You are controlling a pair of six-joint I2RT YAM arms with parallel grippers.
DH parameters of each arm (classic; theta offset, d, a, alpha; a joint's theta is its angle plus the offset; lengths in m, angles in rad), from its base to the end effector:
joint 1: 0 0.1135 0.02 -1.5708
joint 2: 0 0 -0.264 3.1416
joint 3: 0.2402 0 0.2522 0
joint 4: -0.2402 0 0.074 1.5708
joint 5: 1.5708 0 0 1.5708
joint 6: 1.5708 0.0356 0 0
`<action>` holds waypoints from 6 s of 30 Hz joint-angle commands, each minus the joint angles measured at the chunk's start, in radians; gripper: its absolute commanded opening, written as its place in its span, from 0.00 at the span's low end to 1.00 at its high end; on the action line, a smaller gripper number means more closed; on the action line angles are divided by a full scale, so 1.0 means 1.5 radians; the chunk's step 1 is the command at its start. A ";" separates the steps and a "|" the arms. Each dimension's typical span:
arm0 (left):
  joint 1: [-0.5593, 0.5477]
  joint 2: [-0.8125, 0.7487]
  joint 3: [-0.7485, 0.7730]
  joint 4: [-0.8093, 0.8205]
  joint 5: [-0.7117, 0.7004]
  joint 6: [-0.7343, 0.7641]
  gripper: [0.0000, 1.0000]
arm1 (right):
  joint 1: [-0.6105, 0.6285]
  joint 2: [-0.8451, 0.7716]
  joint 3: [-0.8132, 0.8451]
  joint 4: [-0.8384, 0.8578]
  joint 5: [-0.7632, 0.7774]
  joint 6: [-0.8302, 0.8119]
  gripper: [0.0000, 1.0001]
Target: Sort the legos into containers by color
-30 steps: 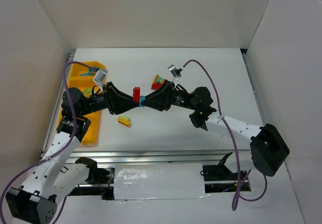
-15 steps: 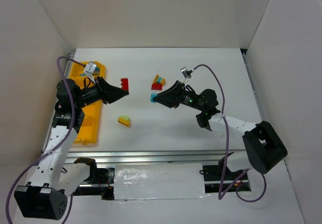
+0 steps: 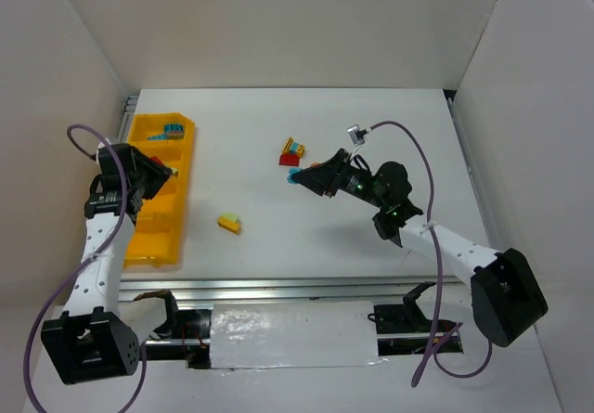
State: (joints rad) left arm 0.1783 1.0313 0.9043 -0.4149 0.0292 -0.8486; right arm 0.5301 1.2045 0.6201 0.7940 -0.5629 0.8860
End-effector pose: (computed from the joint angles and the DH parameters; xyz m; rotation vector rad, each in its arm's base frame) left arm 0.2254 0.0396 0.3120 -1.0368 1.8747 -0.4278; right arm 0.2188 0.1502 0.2965 -0.2603 1.5631 1.5265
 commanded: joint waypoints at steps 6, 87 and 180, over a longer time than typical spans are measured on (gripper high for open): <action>0.019 0.053 -0.019 -0.045 -0.270 -0.126 0.10 | -0.002 -0.032 0.050 -0.132 0.022 -0.062 0.00; -0.696 -0.054 -0.029 0.508 0.343 0.692 0.88 | -0.005 -0.142 0.149 -0.431 -0.293 0.089 0.00; -0.059 0.667 0.696 0.024 -0.361 0.181 0.99 | -0.202 -0.127 0.114 -0.620 -0.132 -0.121 1.00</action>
State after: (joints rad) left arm 0.0849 2.1708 1.9476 -0.3862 -0.5999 -0.5343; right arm 0.2245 0.9791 0.7265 -0.1440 -0.8364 0.7189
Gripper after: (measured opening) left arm 0.994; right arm 0.996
